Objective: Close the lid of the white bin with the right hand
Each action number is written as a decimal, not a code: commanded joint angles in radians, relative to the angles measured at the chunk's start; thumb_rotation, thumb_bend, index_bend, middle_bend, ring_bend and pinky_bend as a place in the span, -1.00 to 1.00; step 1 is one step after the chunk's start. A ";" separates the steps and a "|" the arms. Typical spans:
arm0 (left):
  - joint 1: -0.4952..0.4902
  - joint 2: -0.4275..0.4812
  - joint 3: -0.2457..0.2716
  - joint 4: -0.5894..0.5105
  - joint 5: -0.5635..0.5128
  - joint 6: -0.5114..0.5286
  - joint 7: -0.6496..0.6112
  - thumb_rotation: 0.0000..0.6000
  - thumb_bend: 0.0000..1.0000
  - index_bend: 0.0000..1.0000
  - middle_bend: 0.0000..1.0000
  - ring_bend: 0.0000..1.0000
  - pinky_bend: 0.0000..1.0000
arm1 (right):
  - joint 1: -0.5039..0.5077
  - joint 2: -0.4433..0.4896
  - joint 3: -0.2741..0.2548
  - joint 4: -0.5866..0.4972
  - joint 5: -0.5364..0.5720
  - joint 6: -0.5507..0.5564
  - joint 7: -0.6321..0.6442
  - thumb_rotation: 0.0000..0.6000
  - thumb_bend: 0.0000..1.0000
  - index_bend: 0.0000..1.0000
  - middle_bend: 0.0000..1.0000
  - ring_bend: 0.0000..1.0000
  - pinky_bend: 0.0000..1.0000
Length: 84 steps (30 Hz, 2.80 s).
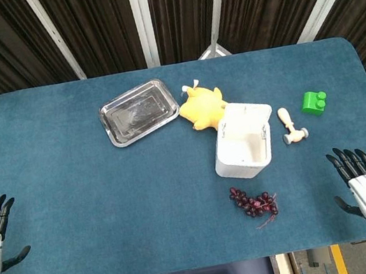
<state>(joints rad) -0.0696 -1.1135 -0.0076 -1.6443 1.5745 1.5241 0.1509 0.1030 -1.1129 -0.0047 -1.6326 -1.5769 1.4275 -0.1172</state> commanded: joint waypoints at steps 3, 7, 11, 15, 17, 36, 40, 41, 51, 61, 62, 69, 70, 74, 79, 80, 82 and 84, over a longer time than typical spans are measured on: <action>0.000 0.000 0.000 -0.001 0.000 0.000 0.000 1.00 -1.00 -1.00 -1.00 -1.00 -1.00 | 0.000 0.001 0.000 -0.001 -0.002 0.001 0.002 1.00 -0.38 -1.00 -1.00 -1.00 -1.00; 0.003 0.001 0.002 -0.002 0.005 0.006 0.000 1.00 -1.00 -1.00 -1.00 -1.00 -1.00 | -0.001 0.001 -0.001 -0.005 -0.007 0.004 0.003 1.00 -0.38 -1.00 -1.00 -1.00 -1.00; 0.005 0.001 0.002 -0.001 0.005 0.009 -0.002 1.00 -1.00 -1.00 -1.00 -1.00 -1.00 | -0.001 0.003 0.000 -0.020 -0.002 0.001 0.010 1.00 -0.38 -1.00 -1.00 -1.00 -1.00; 0.005 0.001 -0.001 0.001 -0.001 0.008 -0.007 1.00 -1.00 -1.00 -1.00 -1.00 -1.00 | 0.009 0.016 0.007 -0.065 0.023 -0.026 0.018 1.00 -0.38 -1.00 -1.00 -1.00 -1.00; 0.005 0.001 -0.001 0.001 -0.002 0.007 -0.008 1.00 -1.00 -1.00 -1.00 -1.00 -1.00 | 0.018 0.025 0.021 -0.085 0.032 -0.029 0.016 1.00 -0.38 -1.00 -1.00 -1.00 -1.00; -0.005 0.000 -0.002 -0.016 -0.007 -0.012 0.001 1.00 -1.00 -1.00 -1.00 -1.00 -1.00 | 0.250 0.276 0.331 -0.368 0.532 -0.324 0.106 1.00 0.05 -1.00 0.32 0.40 0.43; -0.007 0.000 -0.003 -0.017 -0.006 -0.013 0.001 1.00 -1.00 -1.00 -1.00 -1.00 -1.00 | 0.329 0.320 0.378 -0.408 0.678 -0.412 0.083 1.00 0.21 -1.00 0.51 0.58 0.51; -0.007 0.001 -0.005 -0.017 -0.008 -0.013 0.002 1.00 -1.00 -1.00 -1.00 -1.00 -1.00 | 0.355 0.325 0.386 -0.412 0.715 -0.428 0.061 1.00 0.22 -1.00 0.52 0.59 0.51; -0.020 0.002 -0.007 -0.010 -0.007 -0.028 -0.002 1.00 -1.00 -1.00 -1.00 -1.00 -1.00 | 0.575 0.286 0.408 -0.433 1.032 -0.461 -0.129 1.00 0.36 -1.00 0.60 0.66 0.54; -0.025 0.004 -0.010 -0.003 -0.016 -0.037 -0.023 1.00 -1.00 -1.00 -1.00 -1.00 -1.00 | 0.717 0.213 0.375 -0.411 1.247 -0.443 -0.230 1.00 0.45 -0.89 0.62 0.68 0.54; -0.025 0.004 -0.010 -0.004 -0.017 -0.038 -0.024 1.00 -1.00 -1.00 -1.00 -1.00 -1.00 | 0.724 0.210 0.373 -0.411 1.254 -0.442 -0.235 1.00 0.45 -0.88 0.62 0.68 0.54; -0.025 0.006 -0.009 -0.006 -0.020 -0.038 -0.024 1.00 -1.00 -1.00 -1.00 -1.00 -1.00 | 0.786 0.190 0.348 -0.414 1.336 -0.436 -0.288 1.00 0.45 -0.71 0.62 0.68 0.54; -0.025 0.006 -0.009 -0.006 -0.020 -0.038 -0.024 1.00 -1.00 -1.00 -1.00 -1.00 -1.00 | 0.792 0.190 0.345 -0.419 1.345 -0.434 -0.294 1.00 0.45 -0.66 0.62 0.68 0.54; -0.024 0.007 -0.010 -0.004 -0.021 -0.035 -0.028 1.00 -1.00 -1.00 -1.00 -1.00 -1.00 | 0.805 0.204 0.341 -0.475 1.353 -0.419 -0.304 1.00 0.45 -0.52 0.62 0.68 0.54; -0.023 0.008 -0.008 -0.004 -0.017 -0.030 -0.031 1.00 -1.00 -1.00 -1.00 -1.00 -1.00 | 0.817 0.220 0.333 -0.522 1.357 -0.409 -0.313 1.00 0.46 -0.50 0.62 0.68 0.54; -0.022 0.008 -0.008 -0.003 -0.015 -0.028 -0.030 1.00 -1.00 -1.00 -1.00 -1.00 -1.00 | 0.819 0.224 0.332 -0.534 1.358 -0.408 -0.313 1.00 0.46 -0.50 0.62 0.68 0.54; -0.021 0.008 -0.007 -0.003 -0.013 -0.027 -0.030 1.00 -1.00 -1.00 -1.00 -1.00 -1.00 | 0.821 0.231 0.329 -0.553 1.356 -0.405 -0.313 1.00 0.46 -0.50 0.62 0.68 0.54; -0.021 0.009 -0.007 -0.003 -0.013 -0.025 -0.030 1.00 -1.00 -1.00 -1.00 -1.00 -1.00 | 0.821 0.241 0.322 -0.578 1.349 -0.403 -0.316 1.00 0.46 -0.50 0.62 0.68 0.54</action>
<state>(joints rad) -0.0903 -1.1051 -0.0143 -1.6476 1.5619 1.4989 0.1210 0.9225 -0.8797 0.3230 -2.1961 -0.2233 1.0217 -0.4307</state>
